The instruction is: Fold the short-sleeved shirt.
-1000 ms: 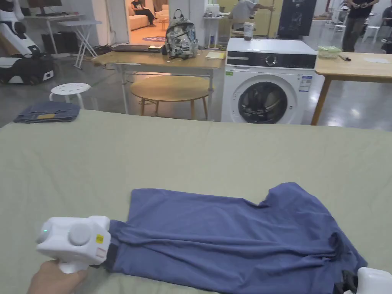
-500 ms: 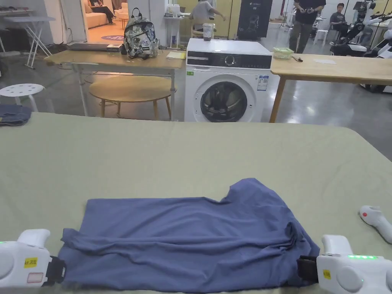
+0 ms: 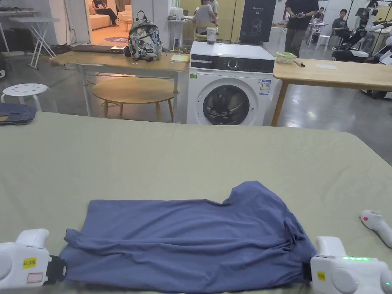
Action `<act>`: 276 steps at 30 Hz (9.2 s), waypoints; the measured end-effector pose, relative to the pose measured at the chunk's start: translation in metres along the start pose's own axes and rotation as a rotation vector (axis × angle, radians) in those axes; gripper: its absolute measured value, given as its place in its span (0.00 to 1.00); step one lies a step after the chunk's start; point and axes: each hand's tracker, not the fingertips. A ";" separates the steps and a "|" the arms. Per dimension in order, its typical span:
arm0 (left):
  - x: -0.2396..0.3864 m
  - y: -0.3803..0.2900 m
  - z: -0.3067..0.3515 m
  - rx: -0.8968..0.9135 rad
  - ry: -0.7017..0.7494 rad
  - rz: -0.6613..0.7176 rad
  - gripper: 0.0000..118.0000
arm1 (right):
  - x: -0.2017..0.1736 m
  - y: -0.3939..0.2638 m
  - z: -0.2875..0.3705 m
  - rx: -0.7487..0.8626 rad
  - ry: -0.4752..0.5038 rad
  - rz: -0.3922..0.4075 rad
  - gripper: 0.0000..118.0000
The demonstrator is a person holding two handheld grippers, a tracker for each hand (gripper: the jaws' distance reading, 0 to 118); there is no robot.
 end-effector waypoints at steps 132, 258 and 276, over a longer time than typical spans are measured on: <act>0.004 0.084 -0.050 0.086 0.035 -0.072 0.00 | -0.039 0.069 -0.022 0.064 -0.017 -0.040 0.69; -0.073 -0.063 0.087 0.244 -0.131 0.134 0.00 | -0.177 -0.037 0.143 0.650 0.004 0.000 0.00; -0.134 -0.083 -0.001 -0.143 -0.475 0.372 0.80 | -0.172 -0.051 0.120 0.532 0.020 0.003 0.00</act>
